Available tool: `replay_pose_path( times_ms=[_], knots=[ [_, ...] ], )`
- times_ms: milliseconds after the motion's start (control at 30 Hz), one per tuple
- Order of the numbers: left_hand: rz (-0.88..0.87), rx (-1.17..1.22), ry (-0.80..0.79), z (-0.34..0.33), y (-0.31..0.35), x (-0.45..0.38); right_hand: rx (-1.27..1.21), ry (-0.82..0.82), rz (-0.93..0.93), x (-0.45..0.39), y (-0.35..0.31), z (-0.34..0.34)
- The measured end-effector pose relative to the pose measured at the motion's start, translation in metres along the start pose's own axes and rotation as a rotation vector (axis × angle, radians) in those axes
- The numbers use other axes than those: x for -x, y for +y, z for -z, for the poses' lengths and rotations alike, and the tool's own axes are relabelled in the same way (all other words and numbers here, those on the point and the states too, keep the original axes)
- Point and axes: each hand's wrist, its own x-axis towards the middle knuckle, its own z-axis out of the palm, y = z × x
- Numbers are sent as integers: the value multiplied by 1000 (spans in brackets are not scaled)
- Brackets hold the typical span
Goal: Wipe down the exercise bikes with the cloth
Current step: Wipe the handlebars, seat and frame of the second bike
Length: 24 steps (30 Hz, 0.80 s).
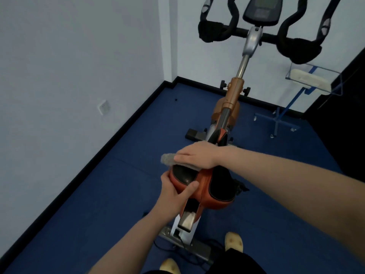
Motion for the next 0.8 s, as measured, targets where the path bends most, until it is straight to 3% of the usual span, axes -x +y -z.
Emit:
replay_pose_path(
  times_ms=[100,167,267,333,467,500,600,667,800],
  knots=[
    [43,26,12,-3,0,3,182,-92,-94,-3,5,14],
    [30,32,11,-2,0,2,305,-71,-53,-5,-5,6],
    [6,-19,-20,1,3,-1,120,78,130,8,-17,-13],
    [5,-69,-42,3,3,-3,-5,68,250,16,-13,-11],
    [35,-88,-35,4,1,-5,-36,-59,-56,-1,-3,7],
    [23,-79,-33,3,0,-5,-2,-72,-54,-4,-10,4],
    [-23,-116,-6,-2,-1,-5,169,18,268,-1,-36,-14],
    [-38,-101,8,-5,1,-4,116,-12,366,-1,-34,-14],
    [-20,14,13,-5,8,0,-140,-160,113,-20,-22,2]
  ],
)
